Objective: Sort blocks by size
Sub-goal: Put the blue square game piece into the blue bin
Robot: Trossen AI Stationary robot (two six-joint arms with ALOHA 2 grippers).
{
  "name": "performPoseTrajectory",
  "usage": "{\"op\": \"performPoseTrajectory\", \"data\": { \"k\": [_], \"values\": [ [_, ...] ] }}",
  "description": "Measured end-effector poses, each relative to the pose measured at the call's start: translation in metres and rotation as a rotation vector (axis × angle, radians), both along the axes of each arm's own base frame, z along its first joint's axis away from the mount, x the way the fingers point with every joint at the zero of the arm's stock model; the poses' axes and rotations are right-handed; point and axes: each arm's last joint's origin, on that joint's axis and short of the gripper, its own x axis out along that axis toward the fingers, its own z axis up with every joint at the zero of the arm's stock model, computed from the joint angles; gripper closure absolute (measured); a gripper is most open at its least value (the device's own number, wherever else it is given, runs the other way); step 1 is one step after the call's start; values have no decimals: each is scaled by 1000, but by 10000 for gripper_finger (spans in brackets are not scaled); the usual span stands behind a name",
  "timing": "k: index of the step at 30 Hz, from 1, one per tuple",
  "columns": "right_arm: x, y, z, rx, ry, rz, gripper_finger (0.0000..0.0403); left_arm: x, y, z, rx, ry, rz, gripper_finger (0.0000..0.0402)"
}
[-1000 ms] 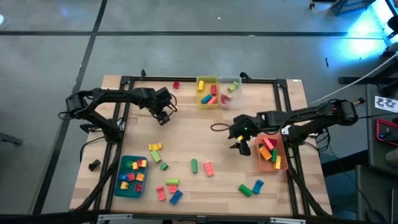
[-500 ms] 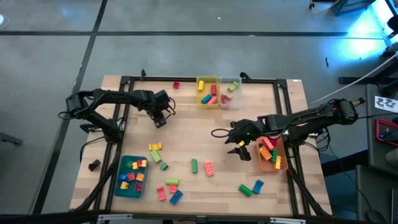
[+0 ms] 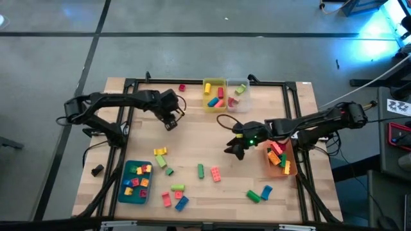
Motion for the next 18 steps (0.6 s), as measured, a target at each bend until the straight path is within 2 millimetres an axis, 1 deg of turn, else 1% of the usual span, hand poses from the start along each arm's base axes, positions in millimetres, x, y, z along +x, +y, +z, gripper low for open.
{"op": "performPoseTrajectory", "data": {
  "k": [2,5,7,9,14,18],
  "values": [
    [1,3,-5,68,42,-44,171,4,-10,17,-38,-61,-41,321],
    [5,12,-14,131,87,-70,171,3,-34,43,-117,-99,-129,321],
    [7,20,-20,168,114,-76,171,-3,-53,59,-160,-115,-182,321],
    [7,28,-27,198,156,-94,171,-13,-74,69,-203,-116,-226,321],
    [8,45,-40,223,210,-167,171,-42,-122,86,-299,-72,-251,321],
    [9,52,-46,245,220,-220,171,-55,-158,89,-371,-37,-257,321]
  ]
}}
